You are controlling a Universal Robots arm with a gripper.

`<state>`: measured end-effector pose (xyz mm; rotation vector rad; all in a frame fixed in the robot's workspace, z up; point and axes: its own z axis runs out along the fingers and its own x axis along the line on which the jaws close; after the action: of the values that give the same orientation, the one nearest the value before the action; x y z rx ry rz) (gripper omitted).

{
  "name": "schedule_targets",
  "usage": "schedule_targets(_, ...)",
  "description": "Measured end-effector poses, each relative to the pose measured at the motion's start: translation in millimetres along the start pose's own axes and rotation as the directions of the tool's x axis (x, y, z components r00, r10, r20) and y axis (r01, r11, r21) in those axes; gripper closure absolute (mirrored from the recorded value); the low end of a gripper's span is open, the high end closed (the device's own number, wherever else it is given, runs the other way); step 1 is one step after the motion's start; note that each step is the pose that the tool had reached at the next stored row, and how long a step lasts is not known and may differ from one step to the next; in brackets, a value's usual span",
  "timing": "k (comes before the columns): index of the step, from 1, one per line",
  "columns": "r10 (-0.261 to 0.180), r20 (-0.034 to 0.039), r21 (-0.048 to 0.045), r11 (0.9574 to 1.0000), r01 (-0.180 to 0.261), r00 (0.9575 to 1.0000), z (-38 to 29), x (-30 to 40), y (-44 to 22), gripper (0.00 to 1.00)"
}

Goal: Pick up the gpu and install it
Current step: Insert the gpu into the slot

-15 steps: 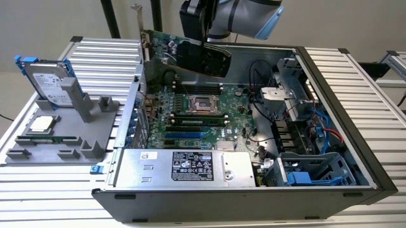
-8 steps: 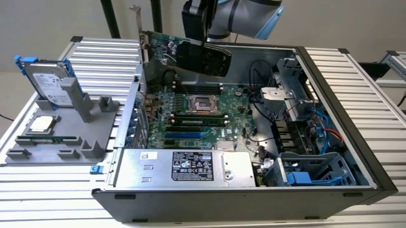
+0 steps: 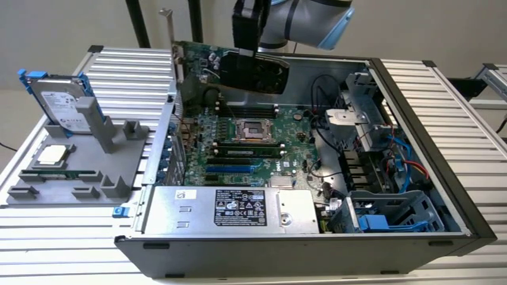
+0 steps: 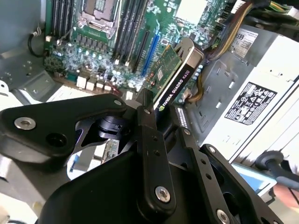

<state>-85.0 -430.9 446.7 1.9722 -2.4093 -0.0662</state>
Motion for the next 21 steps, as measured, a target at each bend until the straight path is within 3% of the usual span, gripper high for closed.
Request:
schedule_targets(10,-0.081,-0.0041,-0.0006,0.9967,0.081,0.9967,-2.1,0.0,0.1,1.00)
schedule_targets(21,-0.163,-0.0081,-0.0016,0.9866,0.163,0.9865,-3.8,0.0,0.2,1.00)
